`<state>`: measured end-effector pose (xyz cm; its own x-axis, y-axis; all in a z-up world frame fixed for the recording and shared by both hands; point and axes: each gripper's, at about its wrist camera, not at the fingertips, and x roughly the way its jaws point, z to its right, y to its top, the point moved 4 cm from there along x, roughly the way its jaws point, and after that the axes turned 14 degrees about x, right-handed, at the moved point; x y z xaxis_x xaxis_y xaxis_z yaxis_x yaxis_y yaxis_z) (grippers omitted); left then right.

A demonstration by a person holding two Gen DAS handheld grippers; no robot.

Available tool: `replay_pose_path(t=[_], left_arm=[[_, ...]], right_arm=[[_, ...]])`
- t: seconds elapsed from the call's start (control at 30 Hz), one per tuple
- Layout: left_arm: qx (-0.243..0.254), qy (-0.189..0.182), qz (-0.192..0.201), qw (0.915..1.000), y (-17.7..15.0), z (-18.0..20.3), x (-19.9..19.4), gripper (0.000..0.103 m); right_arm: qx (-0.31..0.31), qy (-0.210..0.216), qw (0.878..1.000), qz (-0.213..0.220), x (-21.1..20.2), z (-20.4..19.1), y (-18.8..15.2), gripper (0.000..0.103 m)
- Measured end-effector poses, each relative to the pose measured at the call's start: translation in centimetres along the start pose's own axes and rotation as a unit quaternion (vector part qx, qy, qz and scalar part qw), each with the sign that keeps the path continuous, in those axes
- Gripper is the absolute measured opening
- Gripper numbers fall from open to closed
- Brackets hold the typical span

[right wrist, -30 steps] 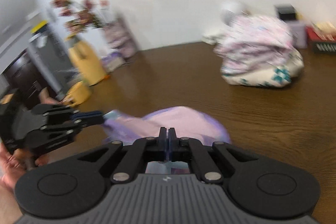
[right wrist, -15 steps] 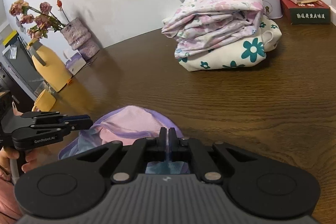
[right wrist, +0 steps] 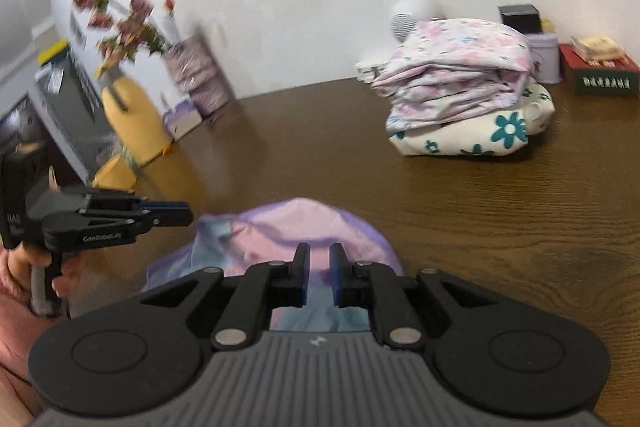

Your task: Fold clothes

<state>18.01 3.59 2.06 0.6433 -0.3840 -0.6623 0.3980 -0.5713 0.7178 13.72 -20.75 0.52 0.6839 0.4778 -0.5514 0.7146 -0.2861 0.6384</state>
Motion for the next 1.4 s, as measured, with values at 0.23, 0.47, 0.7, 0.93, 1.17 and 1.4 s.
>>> replay_pose_path(t=[0.23, 0.47, 0.7, 0.93, 1.17, 1.4], left_arm=[[0.017, 0.017, -0.029, 0.9993, -0.1, 0.8, 3.2, 0.008], [-0.017, 0.006, -0.028, 0.9995, -0.6, -0.4, 3.6, 0.012], [-0.003, 0.025, 0.023, 0.9994, -0.6, 0.2, -1.3, 0.034], [0.044, 0.000, -0.014, 0.9989, -0.7, 2.2, 1.2, 0.012], [0.020, -0.003, -0.034, 0.9992, -1.6, 1.3, 3.1, 0.013], [0.018, 0.015, -0.014, 0.9996, -1.5, 1.1, 1.3, 0.014]], right_arm=[[-0.033, -0.045, 0.998, -0.017, 2.6, 0.5, -0.3, 0.010], [-0.024, -0.039, 0.999, -0.001, 2.6, 1.0, 0.0, 0.012], [-0.045, -0.012, 0.999, 0.027, -1.1, -0.5, -0.4, 0.026], [-0.107, -0.071, 0.992, -0.016, 2.2, -0.5, -1.8, 0.020], [-0.105, -0.067, 0.992, -0.013, 3.1, 0.2, -1.9, 0.021], [-0.105, -0.078, 0.991, 0.017, 2.1, 0.3, -1.3, 0.033]])
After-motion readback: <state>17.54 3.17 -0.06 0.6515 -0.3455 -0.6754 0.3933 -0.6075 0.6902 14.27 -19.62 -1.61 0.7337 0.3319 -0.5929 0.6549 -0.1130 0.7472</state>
